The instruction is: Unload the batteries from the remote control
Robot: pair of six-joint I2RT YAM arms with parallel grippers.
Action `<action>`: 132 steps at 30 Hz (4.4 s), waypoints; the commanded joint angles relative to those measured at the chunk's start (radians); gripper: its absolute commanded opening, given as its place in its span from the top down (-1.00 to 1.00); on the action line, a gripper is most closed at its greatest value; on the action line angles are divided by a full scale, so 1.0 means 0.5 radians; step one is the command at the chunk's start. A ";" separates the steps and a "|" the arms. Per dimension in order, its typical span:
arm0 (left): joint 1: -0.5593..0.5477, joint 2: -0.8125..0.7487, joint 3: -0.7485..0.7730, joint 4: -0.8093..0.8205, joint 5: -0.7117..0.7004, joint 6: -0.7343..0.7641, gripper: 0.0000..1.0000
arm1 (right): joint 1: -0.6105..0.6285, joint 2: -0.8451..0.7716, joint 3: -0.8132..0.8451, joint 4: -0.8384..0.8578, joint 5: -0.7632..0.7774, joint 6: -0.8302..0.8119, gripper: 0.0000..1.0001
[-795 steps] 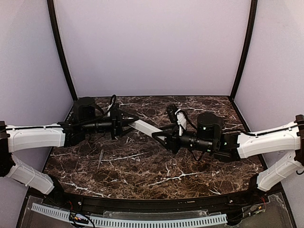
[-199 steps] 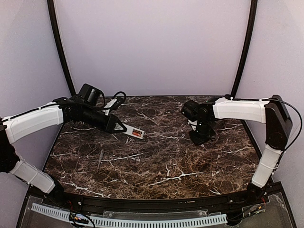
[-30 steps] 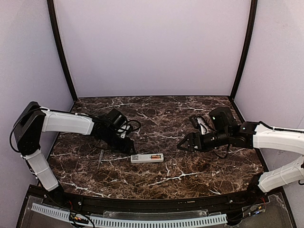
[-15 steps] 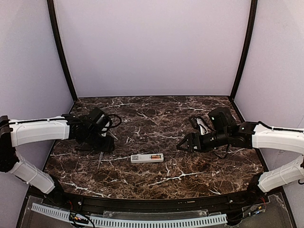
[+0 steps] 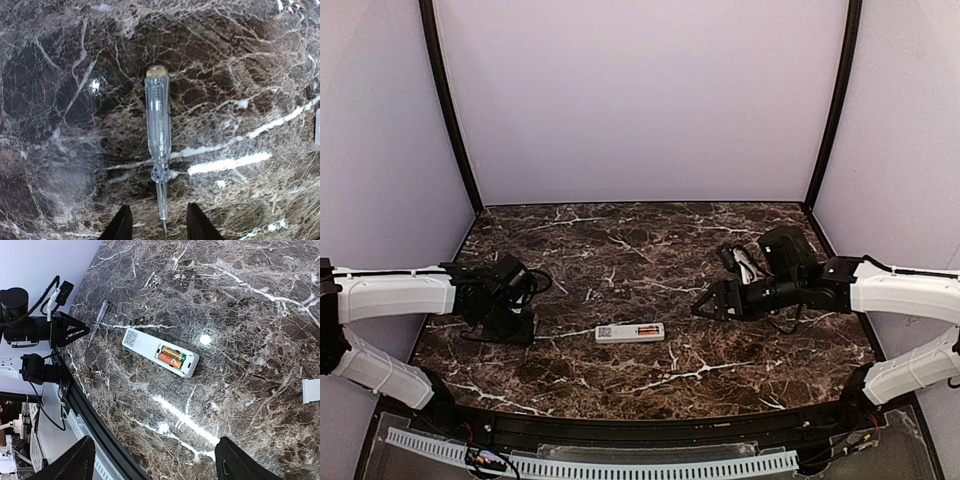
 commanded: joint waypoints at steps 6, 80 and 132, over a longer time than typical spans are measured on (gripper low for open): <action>0.001 0.052 -0.102 0.028 0.024 -0.024 0.42 | 0.019 -0.040 -0.007 0.003 -0.004 -0.022 -0.64; -0.891 0.344 0.996 0.346 -0.036 1.743 0.99 | 0.104 0.362 0.373 0.498 -0.585 0.786 -0.57; -1.174 0.365 0.838 0.444 -0.619 2.013 0.99 | 0.231 0.843 0.410 1.038 -0.663 1.368 0.47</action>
